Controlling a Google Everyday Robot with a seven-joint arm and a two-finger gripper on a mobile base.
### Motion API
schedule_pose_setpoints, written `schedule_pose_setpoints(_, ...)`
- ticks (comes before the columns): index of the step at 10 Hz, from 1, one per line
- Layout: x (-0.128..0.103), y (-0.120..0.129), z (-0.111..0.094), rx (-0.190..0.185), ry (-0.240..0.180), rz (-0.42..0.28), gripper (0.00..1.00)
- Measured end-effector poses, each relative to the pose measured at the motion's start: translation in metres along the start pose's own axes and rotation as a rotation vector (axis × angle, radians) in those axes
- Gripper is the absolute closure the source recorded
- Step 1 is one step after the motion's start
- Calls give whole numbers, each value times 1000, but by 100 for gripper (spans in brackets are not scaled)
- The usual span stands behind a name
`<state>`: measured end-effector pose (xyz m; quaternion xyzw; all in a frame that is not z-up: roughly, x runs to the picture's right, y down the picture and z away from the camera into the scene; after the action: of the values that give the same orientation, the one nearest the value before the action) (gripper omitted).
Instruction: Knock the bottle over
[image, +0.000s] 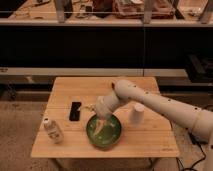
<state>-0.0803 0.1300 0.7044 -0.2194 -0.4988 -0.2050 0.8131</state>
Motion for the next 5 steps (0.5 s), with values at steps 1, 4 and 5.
schedule_pose_setpoints(1, -12, -22, -33, 8, 76, -47, 32)
schedule_pose_setpoints(4, -64, -84, -80, 11, 199, -187, 60)
schedule_pose_setpoints(5, -84, -102, -84, 9, 201, -231, 69)
